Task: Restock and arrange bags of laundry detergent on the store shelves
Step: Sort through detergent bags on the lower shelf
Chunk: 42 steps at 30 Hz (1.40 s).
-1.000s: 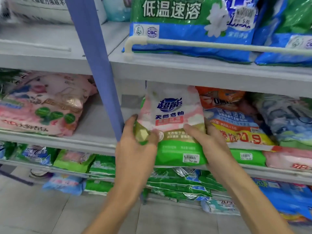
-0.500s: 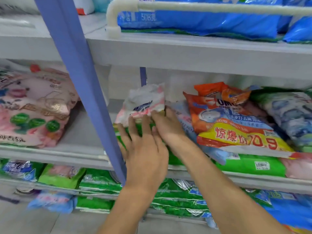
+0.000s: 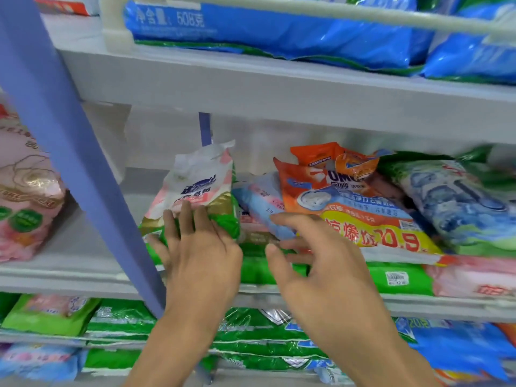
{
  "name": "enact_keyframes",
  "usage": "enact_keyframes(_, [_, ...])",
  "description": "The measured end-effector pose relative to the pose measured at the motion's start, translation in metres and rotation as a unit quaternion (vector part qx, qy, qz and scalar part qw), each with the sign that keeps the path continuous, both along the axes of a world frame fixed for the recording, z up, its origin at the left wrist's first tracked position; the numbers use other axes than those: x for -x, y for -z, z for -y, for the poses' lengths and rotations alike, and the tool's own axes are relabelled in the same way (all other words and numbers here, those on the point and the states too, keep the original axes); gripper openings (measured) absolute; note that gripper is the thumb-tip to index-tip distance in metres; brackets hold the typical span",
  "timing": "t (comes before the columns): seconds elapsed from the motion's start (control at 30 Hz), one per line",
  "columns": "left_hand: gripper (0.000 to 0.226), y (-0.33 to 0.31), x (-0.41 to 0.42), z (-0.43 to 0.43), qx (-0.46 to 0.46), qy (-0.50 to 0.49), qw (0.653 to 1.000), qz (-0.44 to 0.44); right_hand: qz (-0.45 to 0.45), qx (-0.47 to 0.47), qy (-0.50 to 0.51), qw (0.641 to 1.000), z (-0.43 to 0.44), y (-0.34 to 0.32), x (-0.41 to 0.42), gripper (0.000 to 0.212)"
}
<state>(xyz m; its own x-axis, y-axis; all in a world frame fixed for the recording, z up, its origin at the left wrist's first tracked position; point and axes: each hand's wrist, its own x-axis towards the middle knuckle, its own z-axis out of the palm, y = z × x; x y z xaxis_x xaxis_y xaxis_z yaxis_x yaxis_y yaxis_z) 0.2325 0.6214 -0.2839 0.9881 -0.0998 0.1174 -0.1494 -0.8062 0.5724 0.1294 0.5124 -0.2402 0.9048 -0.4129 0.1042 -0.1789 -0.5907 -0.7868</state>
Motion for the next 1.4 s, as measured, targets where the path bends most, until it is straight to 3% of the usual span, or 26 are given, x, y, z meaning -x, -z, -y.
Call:
enact_keyframes(0.07, [0.055, -0.003, 0.006, 0.001, 0.034, 0.052, 0.996, 0.058, 0.065, 0.058, 0.074, 0.993, 0.021, -0.004, 0.01, 0.026])
enact_keyframes(0.13, [0.04, -0.012, 0.016, 0.01, 0.079, 0.089, 0.99, 0.079, 0.073, 0.132, 0.147, 0.978, 0.049, -0.004, 0.01, 0.028])
enact_keyframes(0.2, [0.035, -0.023, 0.022, 0.027, 0.104, 0.114, 0.983, 0.103, 0.02, 0.206, 0.196, 0.959, 0.08, 0.002, 0.008, 0.037])
enact_keyframes(0.27, [0.026, -0.03, 0.028, 0.05, 0.128, 0.149, 0.975, 0.102, -0.048, 0.218, 0.226, 0.948, 0.107, 0.009, 0.01, 0.05])
enact_keyframes(0.33, [0.021, -0.039, 0.029, 0.071, 0.174, 0.152, 0.973, -0.012, -0.098, 0.164, 0.242, 0.951, 0.126, 0.012, 0.011, 0.057])
enact_keyframes(0.4, [0.03, -0.037, 0.021, 0.089, 0.183, 0.138, 0.963, -0.139, -0.156, 0.113, 0.238, 0.952, 0.137, 0.014, 0.008, 0.058])
enact_keyframes(0.5, [0.084, -0.033, 0.009, 0.107, 0.173, 0.112, 0.957, -0.205, -0.21, 0.106, 0.237, 0.943, 0.142, 0.013, -0.002, 0.074])
enact_keyframes(0.53, [0.092, -0.031, 0.005, 0.11, 0.188, 0.103, 0.952, -0.216, -0.214, 0.102, 0.243, 0.941, 0.144, 0.015, -0.005, 0.079])
enact_keyframes(0.7, [0.038, -0.029, 0.008, 0.106, 0.289, 0.09, 0.906, -0.296, -0.232, 0.1, 0.23, 0.94, 0.145, 0.013, -0.005, 0.086])
enact_keyframes(0.83, [0.038, -0.02, 0.011, 0.103, 0.337, 0.083, 0.878, -0.33, -0.275, 0.157, 0.177, 0.932, 0.151, 0.024, -0.004, 0.077])
enact_keyframes(0.93, [0.047, -0.018, 0.014, 0.095, 0.367, 0.093, 0.851, -0.364, -0.246, 0.054, 0.188, 0.949, 0.156, 0.013, -0.004, 0.073])
enact_keyframes(1.0, [0.041, -0.02, 0.018, 0.081, 0.369, 0.109, 0.835, -0.394, -0.22, -0.07, 0.17, 0.958, 0.158, 0.01, 0.004, 0.062])
enact_keyframes(1.07, [0.039, -0.02, 0.024, 0.062, 0.355, 0.128, 0.813, -0.443, -0.185, -0.172, 0.169, 0.953, 0.156, 0.014, 0.017, 0.068])
enact_keyframes(1.17, [0.058, -0.023, 0.044, 0.036, 0.344, 0.195, 0.755, -0.523, -0.129, -0.232, 0.135, 0.955, 0.152, 0.019, 0.034, 0.032])
enact_keyframes(1.23, [0.046, -0.036, 0.058, 0.027, 0.397, 0.183, 0.705, -0.558, -0.123, -0.304, 0.121, 0.937, 0.146, 0.009, 0.043, 0.035])
enact_keyframes(1.27, [0.043, -0.045, 0.058, 0.029, 0.412, 0.163, 0.699, -0.562, -0.133, -0.354, 0.12, 0.918, 0.145, 0.005, 0.045, 0.04])
enact_keyframes(1.3, [0.055, -0.053, 0.063, 0.028, 0.423, 0.158, 0.705, -0.546, -0.144, -0.408, 0.118, 0.894, 0.142, -0.001, 0.05, 0.039])
enact_keyframes(1.37, [0.11, -0.052, 0.065, 0.023, 0.415, 0.142, 0.747, -0.5, -0.147, -0.506, 0.111, 0.843, 0.132, -0.011, 0.064, 0.031])
enact_keyframes(1.4, [0.114, -0.053, 0.066, 0.021, 0.413, 0.145, 0.75, -0.496, -0.141, -0.533, 0.109, 0.827, 0.126, -0.014, 0.072, 0.033])
